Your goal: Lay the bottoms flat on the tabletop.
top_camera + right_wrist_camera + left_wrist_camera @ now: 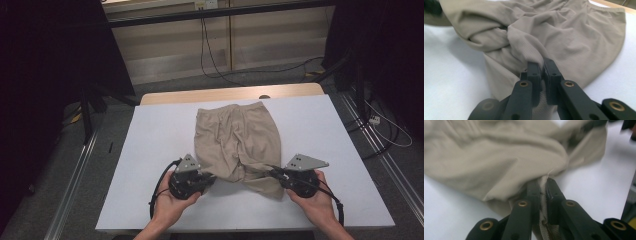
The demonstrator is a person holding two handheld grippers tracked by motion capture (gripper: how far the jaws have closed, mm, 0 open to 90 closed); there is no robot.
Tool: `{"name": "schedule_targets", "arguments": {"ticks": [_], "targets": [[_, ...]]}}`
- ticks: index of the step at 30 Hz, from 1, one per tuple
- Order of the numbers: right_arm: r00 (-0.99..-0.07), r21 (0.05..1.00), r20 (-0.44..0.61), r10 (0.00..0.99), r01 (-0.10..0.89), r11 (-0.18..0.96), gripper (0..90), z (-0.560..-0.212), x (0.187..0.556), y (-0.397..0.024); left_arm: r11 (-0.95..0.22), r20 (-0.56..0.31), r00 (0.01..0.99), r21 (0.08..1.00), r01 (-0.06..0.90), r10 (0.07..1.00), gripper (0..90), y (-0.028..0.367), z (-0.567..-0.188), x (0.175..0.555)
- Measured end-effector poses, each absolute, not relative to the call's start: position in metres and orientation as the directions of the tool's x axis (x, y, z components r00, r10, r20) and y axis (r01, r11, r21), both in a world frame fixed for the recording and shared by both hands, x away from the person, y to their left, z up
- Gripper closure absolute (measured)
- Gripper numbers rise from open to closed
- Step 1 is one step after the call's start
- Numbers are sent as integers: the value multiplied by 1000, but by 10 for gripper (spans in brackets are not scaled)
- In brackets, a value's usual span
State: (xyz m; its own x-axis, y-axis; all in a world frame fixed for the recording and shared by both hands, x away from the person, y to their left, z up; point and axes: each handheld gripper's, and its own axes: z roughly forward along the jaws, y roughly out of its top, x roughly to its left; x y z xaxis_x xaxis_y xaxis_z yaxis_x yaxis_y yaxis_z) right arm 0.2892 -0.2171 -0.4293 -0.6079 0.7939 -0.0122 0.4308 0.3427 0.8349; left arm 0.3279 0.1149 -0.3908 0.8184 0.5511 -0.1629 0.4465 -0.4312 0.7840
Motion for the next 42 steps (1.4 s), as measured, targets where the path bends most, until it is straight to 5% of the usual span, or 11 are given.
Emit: {"name": "schedule_targets", "arguments": {"ticks": [5,10,13,15,19,21,26,27,33,40,42], "targets": [[-576,840,-17,817,435,325,812,-427,291,-224,-383,-156,822,826,413,548,839,110,-356,338],[-589,850,-2,808,425,311,592,-421,286,-219,-326,-167,794,848,418,585,840,113,-341,356],[-606,868,-8,796,390,306,556,-413,279,-210,-299,-180,773,850,433,609,839,115,-343,369],[-627,878,-11,779,367,307,572,-408,275,-202,-287,-189,756,846,450,627,840,116,-346,378],[-727,853,47,685,386,352,773,-410,276,-182,-271,-182,710,838,473,680,840,124,-356,396],[-736,838,58,674,403,368,772,-415,278,-176,-263,-187,699,835,483,690,840,125,-360,400],[-746,761,-1,666,432,484,518,-443,294,-149,-304,-154,675,805,509,722,830,132,-378,410],[-741,751,-25,671,430,502,433,-447,300,-142,-318,-156,673,790,525,723,772,137,-382,410],[-723,728,-74,687,432,532,337,-460,316,-132,-299,-122,658,818,490,743,484,152,-371,399],[-709,738,-55,703,446,507,368,-456,313,-146,-394,-64,736,811,432,674,457,145,-373,371],[-708,737,-52,704,449,505,438,-458,311,-152,-449,-62,790,794,409,610,467,137,-380,355]]}}
